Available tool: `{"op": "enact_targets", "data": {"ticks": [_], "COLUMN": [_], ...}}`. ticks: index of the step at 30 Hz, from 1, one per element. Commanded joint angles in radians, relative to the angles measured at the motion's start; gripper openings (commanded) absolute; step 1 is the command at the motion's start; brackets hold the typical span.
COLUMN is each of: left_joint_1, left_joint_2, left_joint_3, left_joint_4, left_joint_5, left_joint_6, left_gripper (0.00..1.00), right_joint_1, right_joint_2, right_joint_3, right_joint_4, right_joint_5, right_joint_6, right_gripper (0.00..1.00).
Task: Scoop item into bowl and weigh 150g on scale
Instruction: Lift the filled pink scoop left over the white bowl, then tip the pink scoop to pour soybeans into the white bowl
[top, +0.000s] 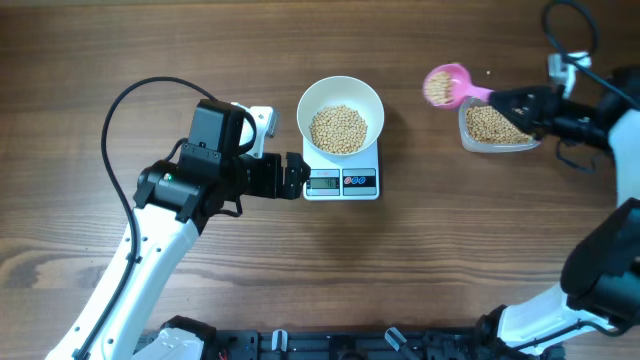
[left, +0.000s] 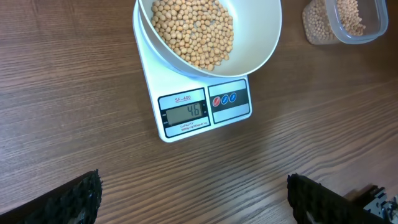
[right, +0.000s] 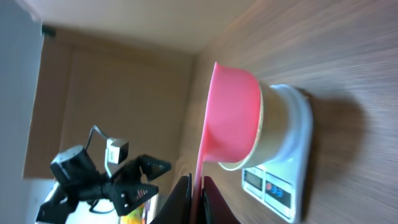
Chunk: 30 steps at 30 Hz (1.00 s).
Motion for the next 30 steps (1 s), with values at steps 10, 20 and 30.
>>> {"op": "enact_targets", "data": {"ticks": [10, 20, 30], "left_joint_1": [-0.003, -0.003, -0.003], "left_joint_2": [0.003, 0.003, 0.003], "left_joint_3": [-0.007, -0.007, -0.007], "left_joint_4": [0.003, 0.003, 0.003], "left_joint_5": [0.012, 0.012, 0.012], "left_joint_6": [0.016, 0.016, 0.016], "left_gripper": [1.0, 1.0, 1.0], "right_joint_1": [0.255, 0.425, 0.547], "right_joint_2": [0.014, 0.012, 0.005], "right_joint_3": [-0.008, -0.008, -0.008], "right_joint_4": [0.307, 0.455, 0.566], "right_joint_5": [-0.001, 0.251, 0.472], "right_joint_6": [0.318, 0.316, 0.277], "right_gripper": [0.04, 0.04, 0.04]}}
